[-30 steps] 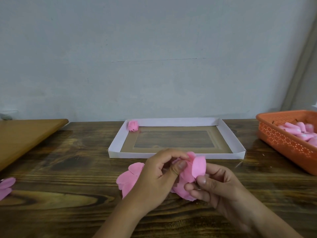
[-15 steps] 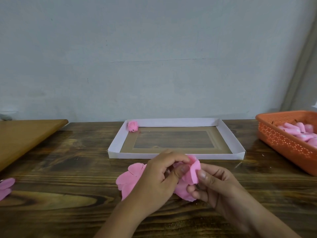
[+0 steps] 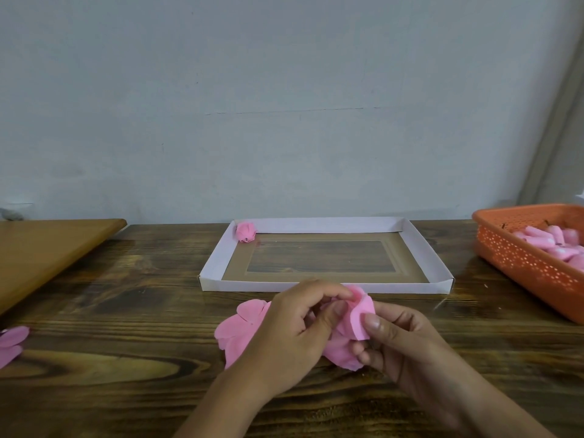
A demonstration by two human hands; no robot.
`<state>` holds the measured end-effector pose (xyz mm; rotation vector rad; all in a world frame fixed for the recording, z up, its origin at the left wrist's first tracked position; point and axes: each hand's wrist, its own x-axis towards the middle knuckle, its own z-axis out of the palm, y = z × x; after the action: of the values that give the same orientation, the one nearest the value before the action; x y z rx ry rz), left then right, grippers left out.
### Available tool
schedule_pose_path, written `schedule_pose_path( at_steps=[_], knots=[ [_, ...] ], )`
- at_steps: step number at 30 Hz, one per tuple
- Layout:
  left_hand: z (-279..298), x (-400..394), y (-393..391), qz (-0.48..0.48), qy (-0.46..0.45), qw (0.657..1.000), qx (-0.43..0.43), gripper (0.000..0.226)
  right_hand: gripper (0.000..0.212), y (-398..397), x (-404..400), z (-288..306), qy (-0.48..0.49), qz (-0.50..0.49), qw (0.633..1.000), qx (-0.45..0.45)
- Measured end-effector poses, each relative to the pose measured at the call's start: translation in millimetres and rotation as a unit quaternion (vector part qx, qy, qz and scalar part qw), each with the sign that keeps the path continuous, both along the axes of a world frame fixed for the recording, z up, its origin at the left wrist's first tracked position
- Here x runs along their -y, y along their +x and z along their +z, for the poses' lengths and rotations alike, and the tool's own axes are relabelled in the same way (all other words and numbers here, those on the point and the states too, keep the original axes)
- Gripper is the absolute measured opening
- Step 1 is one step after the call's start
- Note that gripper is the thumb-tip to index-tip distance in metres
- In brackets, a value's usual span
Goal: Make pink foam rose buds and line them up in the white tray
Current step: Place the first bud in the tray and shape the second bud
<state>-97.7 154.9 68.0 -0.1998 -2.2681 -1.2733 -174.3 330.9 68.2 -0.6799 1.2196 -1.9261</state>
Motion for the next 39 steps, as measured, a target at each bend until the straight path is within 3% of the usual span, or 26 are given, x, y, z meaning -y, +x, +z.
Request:
schedule_pose_path(
  at_steps=[7, 14, 19, 23, 28, 33, 39],
  knots=[
    [-2.4, -3.0, -0.8, 0.017, -0.063, 0.998, -0.012, 0.020, 0.048, -1.5, 1.2, -1.4, 0.027, -0.013, 0.999, -0.012],
    [-4.5, -4.9, -1.0, -0.013, 0.014, 1.000, 0.018, 0.032, 0.037, 1.8, 2.2, 3.2, 0.038, -0.045, 0.998, -0.026],
    [-8.5, -3.4, -2.9, 0.000, 0.000, 0.996, 0.087, 0.058, 0.032, 7.0, 2.9, 7.9, 0.066, -0.099, 0.980, -0.158],
    [-4.2, -1.0, -2.5, 0.012, -0.035, 0.996, 0.076, 0.046, 0.026, 6.9, 4.6, 4.5, 0.068, -0.132, 0.965, -0.218],
    [1.9, 3.4, -2.3, -0.002, -0.019, 0.997, 0.073, 0.031, 0.034, 5.4, 6.1, -4.4, 0.090, -0.133, 0.945, -0.284],
    [2.8, 3.9, -1.9, -0.018, -0.022, 0.997, 0.073, 0.032, 0.029, 1.9, 6.3, -8.4, 0.096, -0.124, 0.942, -0.297],
    [5.7, 3.8, 0.3, -0.069, -0.013, 0.994, 0.087, 0.018, 0.025, -0.2, 6.2, -8.4, 0.095, -0.126, 0.945, -0.286]
  ],
)
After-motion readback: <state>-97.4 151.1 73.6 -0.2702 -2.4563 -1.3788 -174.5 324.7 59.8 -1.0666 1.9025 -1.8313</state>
